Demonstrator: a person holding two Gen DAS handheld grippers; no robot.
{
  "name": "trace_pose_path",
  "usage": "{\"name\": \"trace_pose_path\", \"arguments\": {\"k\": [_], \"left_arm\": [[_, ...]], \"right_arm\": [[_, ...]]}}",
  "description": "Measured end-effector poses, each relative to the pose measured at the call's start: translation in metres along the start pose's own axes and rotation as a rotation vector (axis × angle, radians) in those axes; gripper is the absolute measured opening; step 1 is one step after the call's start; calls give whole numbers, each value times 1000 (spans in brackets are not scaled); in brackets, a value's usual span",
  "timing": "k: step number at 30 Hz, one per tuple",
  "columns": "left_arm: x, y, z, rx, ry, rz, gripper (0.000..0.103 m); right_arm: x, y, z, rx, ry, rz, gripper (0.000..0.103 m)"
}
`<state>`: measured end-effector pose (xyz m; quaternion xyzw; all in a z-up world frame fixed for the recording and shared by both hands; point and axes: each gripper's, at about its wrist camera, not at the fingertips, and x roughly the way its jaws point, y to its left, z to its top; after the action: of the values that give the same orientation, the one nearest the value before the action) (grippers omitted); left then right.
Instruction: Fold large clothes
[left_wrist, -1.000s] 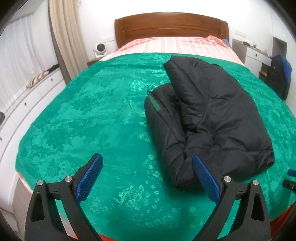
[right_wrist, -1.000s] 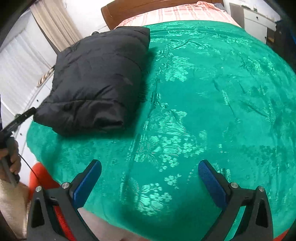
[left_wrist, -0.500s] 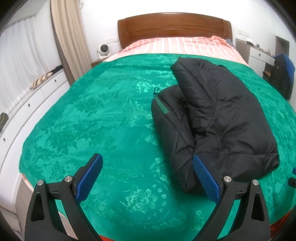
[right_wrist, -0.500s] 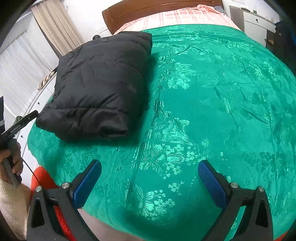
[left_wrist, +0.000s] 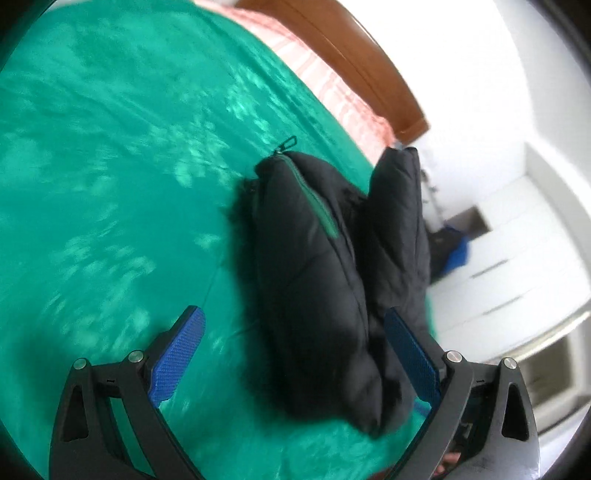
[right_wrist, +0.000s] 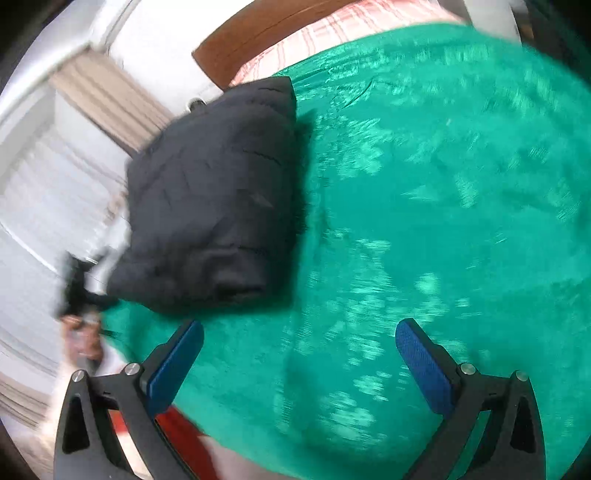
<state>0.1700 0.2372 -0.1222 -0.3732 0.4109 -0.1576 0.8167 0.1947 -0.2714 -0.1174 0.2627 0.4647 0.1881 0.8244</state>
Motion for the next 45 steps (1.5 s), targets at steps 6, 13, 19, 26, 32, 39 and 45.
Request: {"name": "trace_pose_path", "arguments": {"k": [6, 13, 19, 26, 32, 39, 45], "left_arm": [[63, 16, 34, -38, 128, -96, 99], [118, 5, 56, 32, 258, -117, 98], [151, -5, 68, 105, 364, -140, 100], [159, -38, 62, 204, 363, -2, 89], [122, -101, 37, 395, 228, 68, 67], [72, -186, 42, 522, 71, 46, 66], [73, -250, 87, 588, 2, 46, 66]], "right_arm": [[18, -16, 50, 114, -33, 277, 102], [111, -43, 117, 125, 183, 421, 102], [175, -31, 164, 119, 276, 607, 99], [213, 47, 182, -232, 342, 422, 98], [170, 116, 153, -607, 237, 271, 93], [108, 154, 166, -680, 40, 266, 90], [77, 175, 230, -697, -48, 245, 90]]}}
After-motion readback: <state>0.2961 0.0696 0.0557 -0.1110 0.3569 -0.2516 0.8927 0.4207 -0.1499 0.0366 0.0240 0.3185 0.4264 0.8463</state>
